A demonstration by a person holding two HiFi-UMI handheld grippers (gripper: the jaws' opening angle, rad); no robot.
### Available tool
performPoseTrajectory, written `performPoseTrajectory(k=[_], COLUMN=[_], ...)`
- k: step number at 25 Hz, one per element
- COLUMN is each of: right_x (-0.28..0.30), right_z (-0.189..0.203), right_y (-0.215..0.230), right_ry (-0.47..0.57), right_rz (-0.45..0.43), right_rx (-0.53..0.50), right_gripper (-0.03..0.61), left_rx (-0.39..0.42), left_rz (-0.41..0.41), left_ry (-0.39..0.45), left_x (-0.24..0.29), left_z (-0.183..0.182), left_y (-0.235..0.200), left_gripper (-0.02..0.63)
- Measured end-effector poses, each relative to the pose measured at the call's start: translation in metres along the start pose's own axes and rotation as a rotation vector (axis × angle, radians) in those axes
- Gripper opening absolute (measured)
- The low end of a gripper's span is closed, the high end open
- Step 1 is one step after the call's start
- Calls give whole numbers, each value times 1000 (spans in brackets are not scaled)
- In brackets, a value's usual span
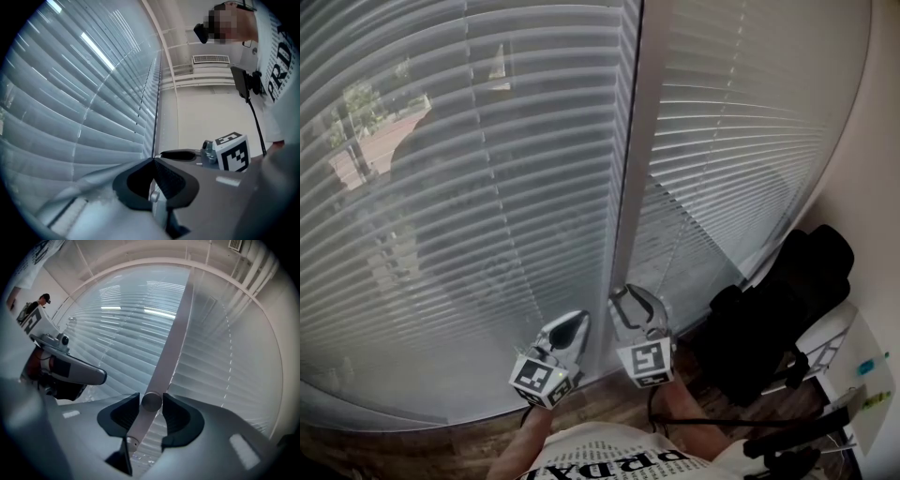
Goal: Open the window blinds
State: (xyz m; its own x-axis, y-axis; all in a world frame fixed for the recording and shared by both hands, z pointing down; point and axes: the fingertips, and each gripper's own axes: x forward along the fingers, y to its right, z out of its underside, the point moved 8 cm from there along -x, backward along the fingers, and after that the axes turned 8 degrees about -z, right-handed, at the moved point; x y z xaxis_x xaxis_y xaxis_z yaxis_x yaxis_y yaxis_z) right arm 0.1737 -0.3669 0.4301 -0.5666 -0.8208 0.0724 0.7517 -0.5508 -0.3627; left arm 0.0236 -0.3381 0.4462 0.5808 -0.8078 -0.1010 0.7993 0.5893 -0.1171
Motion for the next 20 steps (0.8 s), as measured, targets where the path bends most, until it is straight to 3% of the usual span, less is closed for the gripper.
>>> performPoseTrajectory(k=[20], right_x=[5], right_z=[3], right_y=[4], right_ry=[18], right_rz=[16], right_rx=[42], right_gripper=[136], left_rx=[0], left_rz=[21], left_ry=[-6], left_x=[-1], left_z=[0], left_y=[-9], left_gripper=[-8])
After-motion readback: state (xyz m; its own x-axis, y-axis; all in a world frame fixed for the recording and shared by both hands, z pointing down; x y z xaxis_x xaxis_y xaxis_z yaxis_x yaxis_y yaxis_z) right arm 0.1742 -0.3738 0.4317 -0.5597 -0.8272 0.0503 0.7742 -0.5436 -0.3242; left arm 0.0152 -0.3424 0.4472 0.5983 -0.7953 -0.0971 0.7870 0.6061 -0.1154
